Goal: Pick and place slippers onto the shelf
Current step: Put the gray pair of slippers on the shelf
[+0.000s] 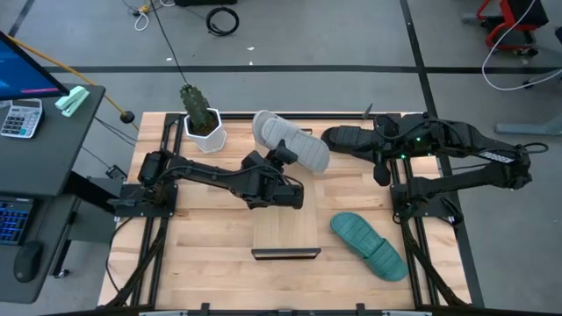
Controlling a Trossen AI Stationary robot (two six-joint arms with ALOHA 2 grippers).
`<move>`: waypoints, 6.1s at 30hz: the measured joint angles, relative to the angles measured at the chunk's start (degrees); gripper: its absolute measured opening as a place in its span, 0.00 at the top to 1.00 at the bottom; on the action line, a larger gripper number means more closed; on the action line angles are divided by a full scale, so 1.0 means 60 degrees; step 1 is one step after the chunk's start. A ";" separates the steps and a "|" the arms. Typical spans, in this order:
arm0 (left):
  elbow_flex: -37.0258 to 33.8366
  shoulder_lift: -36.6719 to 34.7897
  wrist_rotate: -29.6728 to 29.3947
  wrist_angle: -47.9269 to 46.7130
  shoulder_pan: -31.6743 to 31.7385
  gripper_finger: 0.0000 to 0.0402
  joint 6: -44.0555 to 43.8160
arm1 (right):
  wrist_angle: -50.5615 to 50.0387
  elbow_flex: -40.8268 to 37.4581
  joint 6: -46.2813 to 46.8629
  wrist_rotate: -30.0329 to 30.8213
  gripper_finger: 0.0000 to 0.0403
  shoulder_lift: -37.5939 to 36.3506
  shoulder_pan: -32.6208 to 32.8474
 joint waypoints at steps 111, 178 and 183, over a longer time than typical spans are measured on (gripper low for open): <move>0.0002 0.0124 0.1023 0.0327 -0.0195 0.38 0.0536 | -0.0052 -0.0004 -0.0153 -0.0295 0.84 0.0437 0.0000; 0.1657 -0.0357 0.5210 0.1264 -0.0010 0.37 0.8414 | -0.0015 -0.0004 0.0210 -0.0585 0.84 0.0441 0.0001; 0.1655 -0.0357 0.6104 0.1338 -0.0040 0.42 0.9079 | -0.0011 -0.0004 0.0367 -0.0583 0.84 0.0439 0.0001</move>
